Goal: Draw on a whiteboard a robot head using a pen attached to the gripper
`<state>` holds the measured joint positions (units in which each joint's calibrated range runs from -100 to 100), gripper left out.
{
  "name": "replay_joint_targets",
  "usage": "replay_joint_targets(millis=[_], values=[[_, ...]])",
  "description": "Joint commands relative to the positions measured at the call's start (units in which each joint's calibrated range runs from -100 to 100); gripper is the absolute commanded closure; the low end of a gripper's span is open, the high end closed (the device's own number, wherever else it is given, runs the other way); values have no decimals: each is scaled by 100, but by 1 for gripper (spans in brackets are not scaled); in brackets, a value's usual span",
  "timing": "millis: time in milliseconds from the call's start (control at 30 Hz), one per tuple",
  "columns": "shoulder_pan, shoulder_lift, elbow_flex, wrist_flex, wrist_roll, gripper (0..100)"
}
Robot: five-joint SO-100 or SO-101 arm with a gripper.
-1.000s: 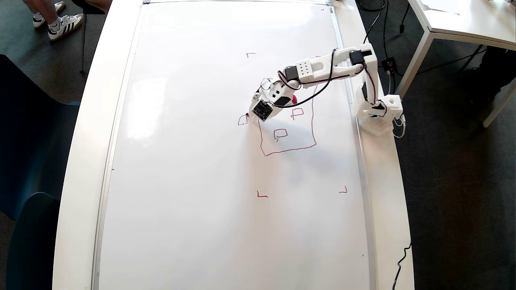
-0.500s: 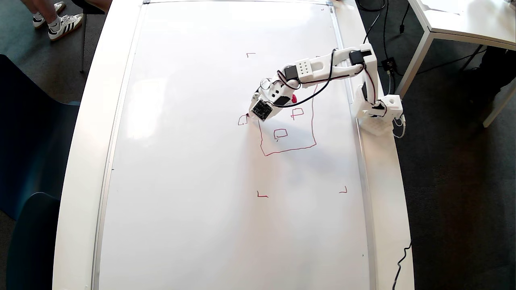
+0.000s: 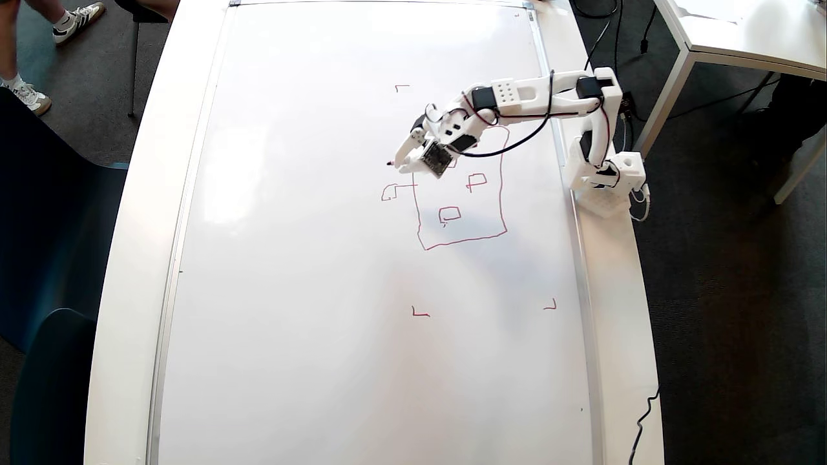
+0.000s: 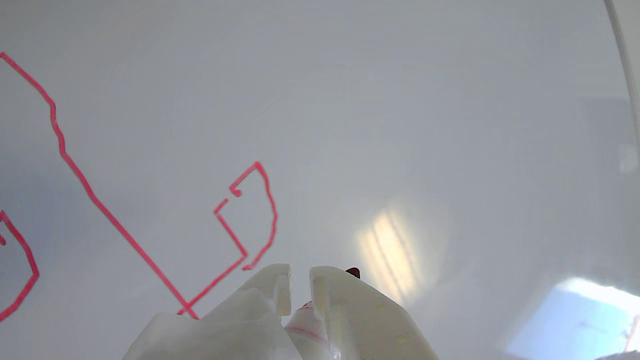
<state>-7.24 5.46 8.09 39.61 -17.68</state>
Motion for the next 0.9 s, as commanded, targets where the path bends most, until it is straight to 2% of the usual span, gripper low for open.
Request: replay_joint_targets(millis=[0,267,467,633,867], values=[[116,-920,204,44,175,99],[116,-2781,2528,-104,566,99],[116,-4752,5351,-1667,1226,99],[131,-6186,6867,-2502,1580,99],[308,-7427,7693,-2667,1864,99]])
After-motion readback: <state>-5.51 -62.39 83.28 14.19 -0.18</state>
